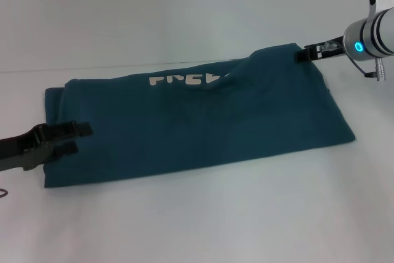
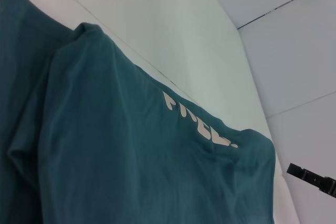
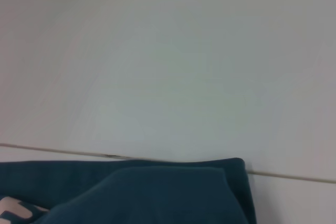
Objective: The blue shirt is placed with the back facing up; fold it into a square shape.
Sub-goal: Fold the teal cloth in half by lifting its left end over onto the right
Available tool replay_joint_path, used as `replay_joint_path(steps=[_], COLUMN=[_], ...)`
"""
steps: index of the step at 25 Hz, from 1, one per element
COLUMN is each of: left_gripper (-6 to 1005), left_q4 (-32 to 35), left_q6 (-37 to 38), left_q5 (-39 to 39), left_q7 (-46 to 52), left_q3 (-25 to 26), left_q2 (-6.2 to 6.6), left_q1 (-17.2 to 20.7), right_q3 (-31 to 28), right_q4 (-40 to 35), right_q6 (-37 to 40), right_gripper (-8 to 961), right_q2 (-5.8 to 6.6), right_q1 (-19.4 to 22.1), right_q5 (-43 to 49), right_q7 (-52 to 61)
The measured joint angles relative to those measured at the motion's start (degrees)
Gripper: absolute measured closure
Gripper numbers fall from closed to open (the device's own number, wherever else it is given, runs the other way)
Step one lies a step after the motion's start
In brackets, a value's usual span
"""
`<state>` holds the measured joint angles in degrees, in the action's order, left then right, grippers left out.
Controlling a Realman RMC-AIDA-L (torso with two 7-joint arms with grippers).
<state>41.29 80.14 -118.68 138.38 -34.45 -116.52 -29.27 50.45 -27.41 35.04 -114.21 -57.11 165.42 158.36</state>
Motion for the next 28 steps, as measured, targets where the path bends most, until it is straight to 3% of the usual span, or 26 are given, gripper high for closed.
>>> replay_joint_path(steps=[5,10,11,15,21,24,28], left_gripper=[296,297,297,297,298,297,297], left_q4=[0.1,0.62,0.62,0.64,0.64,0.48,0.24], left_q6=[0.56,1.39,1.43,1.5,1.63,1.67,1.51], left_q5=[-0.05,0.3,0.35,0.41,0.52,0.53,0.56], left_q7=[-0.08,0.22,0.24,0.33,0.51,0.39,0.4], left_q3=[0.12,0.53,0.7,1.13,1.15,0.87,1.0], left_q2=[0.23,0.66,0.74,1.09,1.18,1.15,0.95], left_q1=[0.19,1.06,1.13,1.03,0.65,0.55,0.46], right_q3=[-1.12,-1.46,-1.46,-1.49,-2.54,-3.28,-3.3], right_q4=[-4.27,-12.79,-14.74,-15.61,-15.66,-15.52,-15.25], right_q6=[6.5,19.9,24.78,31.24,45.74,53.5,57.31], right_gripper=[223,223,223,223,223,224,224], right_q2=[-0.1,-0.12,0.23,0.88,1.51,1.81,2.01], right_q1=[1.67,10.07,13.41,17.0,21.53,23.85,25.82], right_q5=[-6.78,-31.22,-40.16,-49.52,-58.64,-58.31,-57.59], right_q7=[-2.31,-13.83,-16.99,-20.28,-28.34,-35.17,-40.66])
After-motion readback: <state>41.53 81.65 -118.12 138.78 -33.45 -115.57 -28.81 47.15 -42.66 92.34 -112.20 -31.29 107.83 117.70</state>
